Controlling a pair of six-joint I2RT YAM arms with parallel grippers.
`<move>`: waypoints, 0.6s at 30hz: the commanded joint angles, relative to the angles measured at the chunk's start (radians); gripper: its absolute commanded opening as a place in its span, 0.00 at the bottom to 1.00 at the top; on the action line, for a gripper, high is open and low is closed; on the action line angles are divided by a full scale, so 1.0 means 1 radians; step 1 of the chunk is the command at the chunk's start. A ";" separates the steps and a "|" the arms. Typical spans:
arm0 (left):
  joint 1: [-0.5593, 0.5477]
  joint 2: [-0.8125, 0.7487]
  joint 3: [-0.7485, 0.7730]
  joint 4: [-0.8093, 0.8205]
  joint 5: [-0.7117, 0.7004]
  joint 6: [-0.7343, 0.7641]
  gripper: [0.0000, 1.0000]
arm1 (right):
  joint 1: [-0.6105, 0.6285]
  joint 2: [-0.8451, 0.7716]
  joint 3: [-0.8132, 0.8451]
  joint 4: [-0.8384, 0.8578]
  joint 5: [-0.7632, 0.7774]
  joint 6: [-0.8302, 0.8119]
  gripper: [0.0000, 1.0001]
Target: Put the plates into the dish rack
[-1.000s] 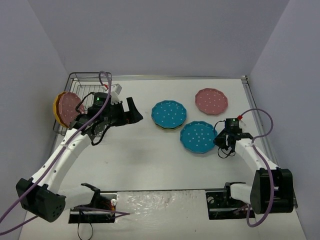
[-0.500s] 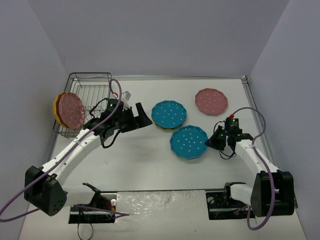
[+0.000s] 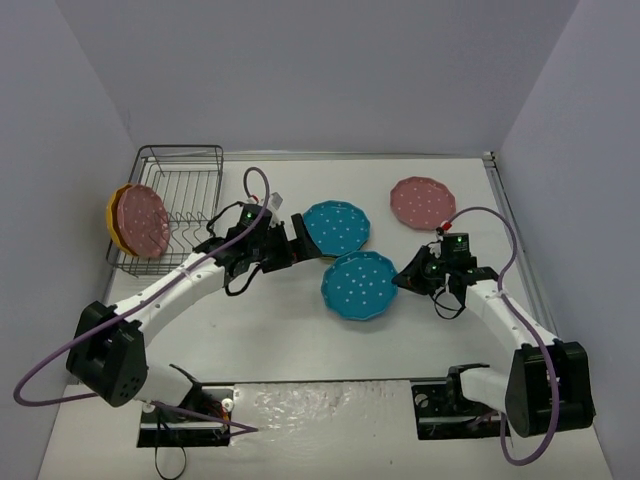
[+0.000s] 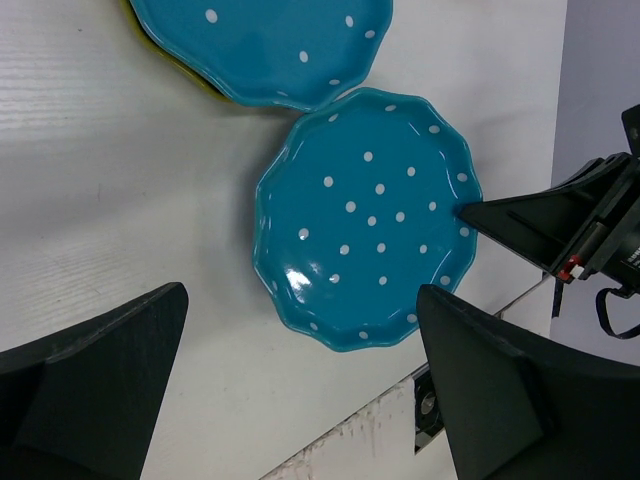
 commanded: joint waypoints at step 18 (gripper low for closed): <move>-0.014 -0.059 0.025 -0.009 -0.076 0.046 0.97 | 0.133 0.092 -0.040 0.242 0.006 -0.092 0.00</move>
